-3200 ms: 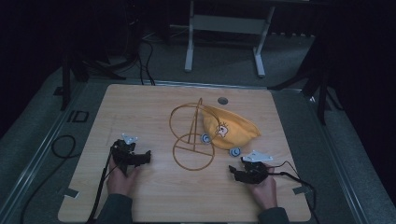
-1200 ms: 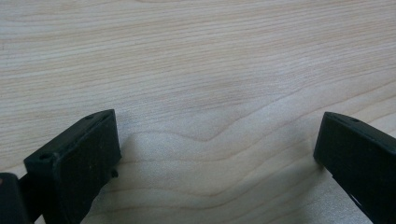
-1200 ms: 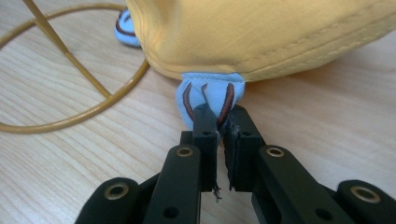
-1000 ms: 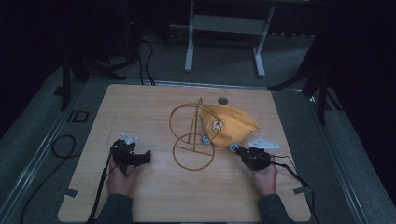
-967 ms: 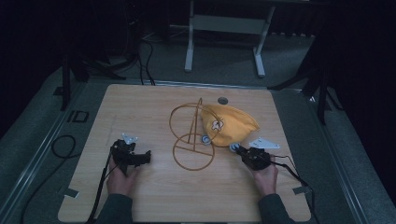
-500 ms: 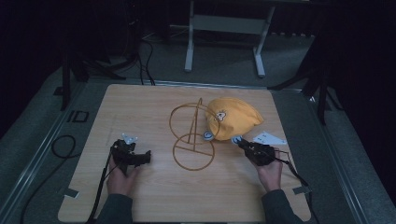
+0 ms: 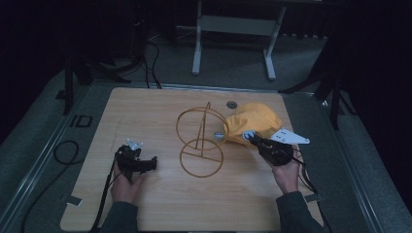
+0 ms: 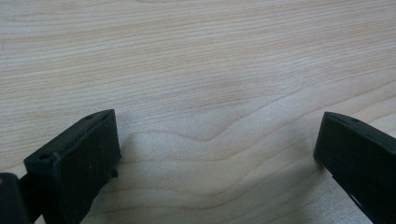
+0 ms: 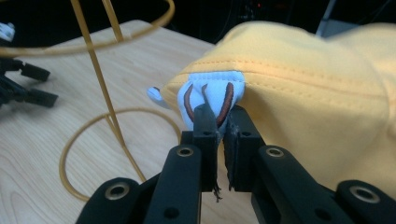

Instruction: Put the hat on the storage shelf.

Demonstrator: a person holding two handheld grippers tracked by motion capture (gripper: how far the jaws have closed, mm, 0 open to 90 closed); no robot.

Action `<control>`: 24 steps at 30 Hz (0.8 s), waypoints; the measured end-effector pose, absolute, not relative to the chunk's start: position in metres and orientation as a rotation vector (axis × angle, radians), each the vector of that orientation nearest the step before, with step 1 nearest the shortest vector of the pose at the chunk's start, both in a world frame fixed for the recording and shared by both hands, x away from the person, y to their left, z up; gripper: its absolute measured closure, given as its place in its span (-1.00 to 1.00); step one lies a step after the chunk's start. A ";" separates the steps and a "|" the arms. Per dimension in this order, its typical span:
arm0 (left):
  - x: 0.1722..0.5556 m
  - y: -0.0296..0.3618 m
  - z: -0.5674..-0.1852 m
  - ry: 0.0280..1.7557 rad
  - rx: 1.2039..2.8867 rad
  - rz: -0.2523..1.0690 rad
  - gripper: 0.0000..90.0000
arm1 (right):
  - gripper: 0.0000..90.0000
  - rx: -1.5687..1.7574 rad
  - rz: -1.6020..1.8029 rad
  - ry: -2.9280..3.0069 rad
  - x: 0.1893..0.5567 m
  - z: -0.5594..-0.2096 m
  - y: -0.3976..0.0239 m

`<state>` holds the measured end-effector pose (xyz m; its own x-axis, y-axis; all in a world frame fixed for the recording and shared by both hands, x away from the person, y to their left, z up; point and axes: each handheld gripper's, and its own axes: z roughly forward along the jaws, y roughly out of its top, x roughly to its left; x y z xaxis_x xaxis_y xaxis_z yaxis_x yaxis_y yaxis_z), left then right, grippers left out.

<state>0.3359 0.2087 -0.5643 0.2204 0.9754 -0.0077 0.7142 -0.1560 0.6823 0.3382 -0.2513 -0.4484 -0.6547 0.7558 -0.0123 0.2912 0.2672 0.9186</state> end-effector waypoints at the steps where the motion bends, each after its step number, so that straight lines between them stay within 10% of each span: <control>1: 0.336 0.209 -0.564 1.554 1.939 0.603 -0.99 | 0.88 0.937 1.380 2.084 0.338 -0.446 -0.252; 24: 0.336 0.209 -0.564 1.554 1.937 0.604 -0.99 | 0.45 0.961 1.297 2.035 0.318 -0.440 -0.305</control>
